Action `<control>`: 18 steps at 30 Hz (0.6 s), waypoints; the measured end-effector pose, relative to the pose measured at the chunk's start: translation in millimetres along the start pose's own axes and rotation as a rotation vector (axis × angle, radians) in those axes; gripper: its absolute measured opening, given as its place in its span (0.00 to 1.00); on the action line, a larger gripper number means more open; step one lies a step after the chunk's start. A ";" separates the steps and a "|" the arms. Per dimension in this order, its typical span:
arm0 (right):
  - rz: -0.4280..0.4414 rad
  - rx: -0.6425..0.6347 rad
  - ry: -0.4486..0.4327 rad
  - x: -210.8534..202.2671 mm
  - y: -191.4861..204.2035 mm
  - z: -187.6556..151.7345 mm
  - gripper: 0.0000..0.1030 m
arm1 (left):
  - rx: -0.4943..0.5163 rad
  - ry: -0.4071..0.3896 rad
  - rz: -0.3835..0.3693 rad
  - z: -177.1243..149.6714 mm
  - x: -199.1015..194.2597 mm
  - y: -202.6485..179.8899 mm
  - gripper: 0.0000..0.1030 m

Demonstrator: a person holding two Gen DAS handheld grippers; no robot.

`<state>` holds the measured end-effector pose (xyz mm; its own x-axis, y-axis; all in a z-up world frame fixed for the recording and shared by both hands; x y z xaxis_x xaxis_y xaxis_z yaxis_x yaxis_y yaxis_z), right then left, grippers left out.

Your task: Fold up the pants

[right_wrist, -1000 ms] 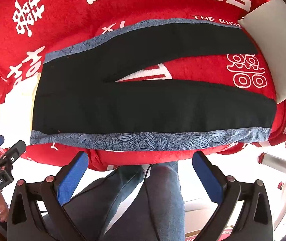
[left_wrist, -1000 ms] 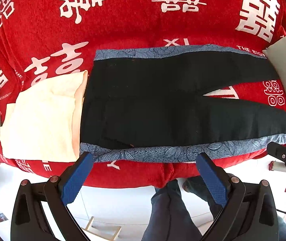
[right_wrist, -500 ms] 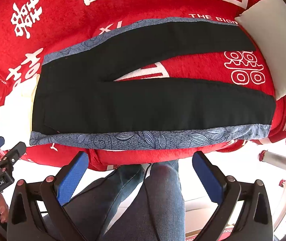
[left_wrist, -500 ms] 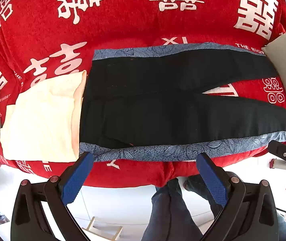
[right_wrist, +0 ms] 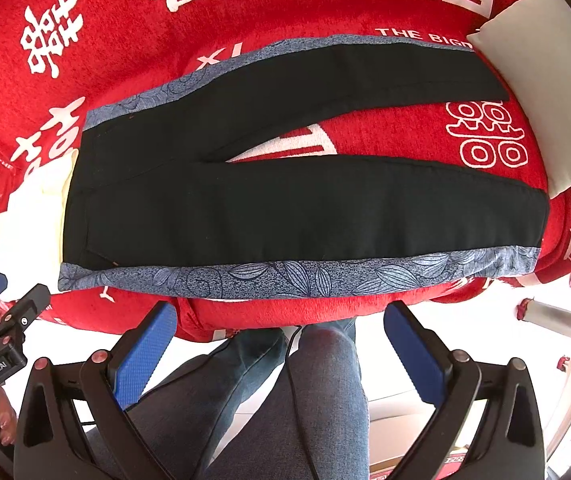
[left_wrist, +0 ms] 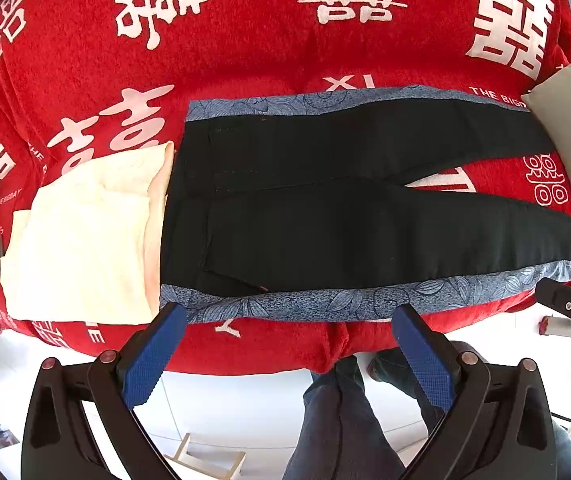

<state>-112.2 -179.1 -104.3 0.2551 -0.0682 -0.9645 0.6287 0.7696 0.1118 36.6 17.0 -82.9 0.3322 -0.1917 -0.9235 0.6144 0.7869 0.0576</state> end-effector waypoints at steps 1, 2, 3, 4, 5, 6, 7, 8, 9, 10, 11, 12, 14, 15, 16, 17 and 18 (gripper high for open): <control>-0.001 -0.001 0.000 0.0 -0.1 0.0 1.00 | 0.001 0.000 0.000 0.4 0.2 0.2 1.00; -0.001 -0.001 0.000 0.1 -0.2 0.1 1.00 | 0.000 -0.001 0.000 -0.4 -0.1 0.4 1.00; -0.002 -0.001 0.000 0.1 -0.1 0.2 1.00 | -0.001 -0.001 -0.001 -0.4 0.0 0.4 1.00; -0.002 -0.001 0.000 0.2 -0.1 0.2 1.00 | -0.001 -0.001 -0.001 -0.5 0.0 0.3 1.00; -0.003 -0.001 0.000 0.2 0.1 0.1 1.00 | 0.000 0.000 -0.001 0.0 0.4 0.2 1.00; -0.002 0.000 0.000 0.1 0.2 0.1 1.00 | -0.001 0.000 -0.001 -0.4 0.1 0.2 1.00; -0.002 0.000 0.000 0.1 0.3 0.1 1.00 | -0.001 0.000 -0.001 -0.2 0.1 0.2 1.00; -0.003 0.002 0.000 0.3 -0.1 0.4 1.00 | -0.001 -0.001 0.000 -0.8 0.0 0.2 1.00; -0.004 0.002 0.000 0.7 -0.4 0.7 1.00 | -0.002 0.000 -0.001 -0.4 0.2 0.2 1.00; -0.004 0.003 0.001 1.2 -0.6 1.0 1.00 | -0.002 0.000 -0.001 -1.3 0.2 0.5 1.00; -0.004 0.003 0.002 1.7 -0.6 1.2 1.00 | -0.001 0.001 -0.002 -1.4 0.3 0.5 1.00; -0.005 0.003 0.003 2.1 -0.2 1.4 1.00 | -0.001 0.002 -0.002 -1.6 0.7 0.5 1.00; -0.007 0.001 0.007 2.7 -0.3 1.5 1.00 | 0.000 0.006 -0.004 -1.5 2.3 0.7 1.00; -0.007 0.000 0.008 2.9 -0.2 1.7 1.00 | 0.000 0.007 -0.005 -1.4 2.9 0.8 1.00; -0.008 -0.001 0.009 3.3 0.3 1.9 1.00 | -0.001 0.008 -0.006 -0.9 3.5 0.8 1.00; -0.008 -0.002 0.009 3.7 0.4 2.5 1.00 | -0.002 0.009 -0.006 -0.7 4.3 1.0 1.00; -0.009 -0.002 0.009 4.1 0.3 2.8 1.00 | -0.002 0.010 -0.007 -0.7 4.9 1.4 1.00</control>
<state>-109.0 -180.8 -107.5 0.2430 -0.0694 -0.9675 0.6295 0.7701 0.1029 38.6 17.6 -87.7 0.3207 -0.1916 -0.9276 0.6154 0.7866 0.0502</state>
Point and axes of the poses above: each gripper's, at about its wrist camera, not at the fingertips, and x roughly the way its jaws point, y to its left, z to its top, the point moved 8 cm from there along x, roughly the way its jaws point, and after that the axes turned 13 degrees about -y, right-handed, at the moved point
